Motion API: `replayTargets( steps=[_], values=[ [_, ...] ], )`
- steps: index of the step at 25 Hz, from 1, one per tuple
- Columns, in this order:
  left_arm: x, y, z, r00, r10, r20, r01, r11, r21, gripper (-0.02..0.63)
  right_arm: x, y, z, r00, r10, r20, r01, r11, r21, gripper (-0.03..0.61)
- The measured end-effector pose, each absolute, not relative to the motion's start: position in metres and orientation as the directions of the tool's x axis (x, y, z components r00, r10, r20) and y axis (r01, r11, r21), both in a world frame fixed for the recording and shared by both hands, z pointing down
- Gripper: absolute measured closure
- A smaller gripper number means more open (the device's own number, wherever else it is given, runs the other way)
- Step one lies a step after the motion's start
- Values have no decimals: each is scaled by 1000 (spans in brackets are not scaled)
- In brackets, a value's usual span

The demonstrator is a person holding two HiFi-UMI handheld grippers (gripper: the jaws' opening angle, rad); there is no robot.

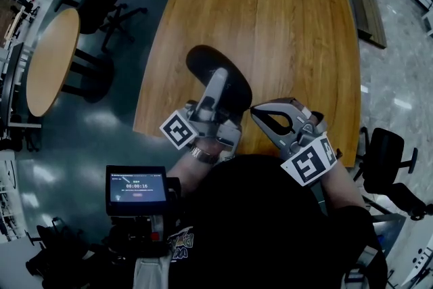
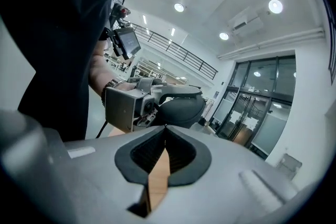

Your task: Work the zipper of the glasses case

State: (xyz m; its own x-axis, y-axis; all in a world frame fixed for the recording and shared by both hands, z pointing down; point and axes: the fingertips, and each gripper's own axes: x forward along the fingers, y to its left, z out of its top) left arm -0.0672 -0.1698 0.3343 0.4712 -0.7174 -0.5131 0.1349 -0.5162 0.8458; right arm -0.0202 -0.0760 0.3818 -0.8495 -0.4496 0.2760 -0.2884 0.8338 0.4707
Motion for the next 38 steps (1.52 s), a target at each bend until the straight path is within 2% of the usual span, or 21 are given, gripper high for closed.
replayTargets(
  steps=[11,17,21,23,29,38],
  values=[
    [-59,-172,341,462,-760,-457,14,-509,861,362,-31,-68,397,-860,-394,324,-223,861,457,574],
    [-70,-166,338,497,-698,-516,67,-562,824,359,-4,-89,382,-858,-470,206,-373,847,380,574],
    [-55,-146,334,604,-574,-553,110,-627,771,352,16,-101,360,-857,-509,80,-495,857,146,574],
    [-49,-139,330,631,-533,-564,114,-655,747,344,18,-101,353,-865,-499,53,-492,864,107,574],
    [-46,-143,325,622,-590,-514,4,-655,756,361,19,-106,351,-843,-534,65,-514,835,197,574],
    [-50,-154,325,533,-677,-508,3,-598,801,364,15,-106,358,-761,-640,104,-559,729,396,574]
  ],
)
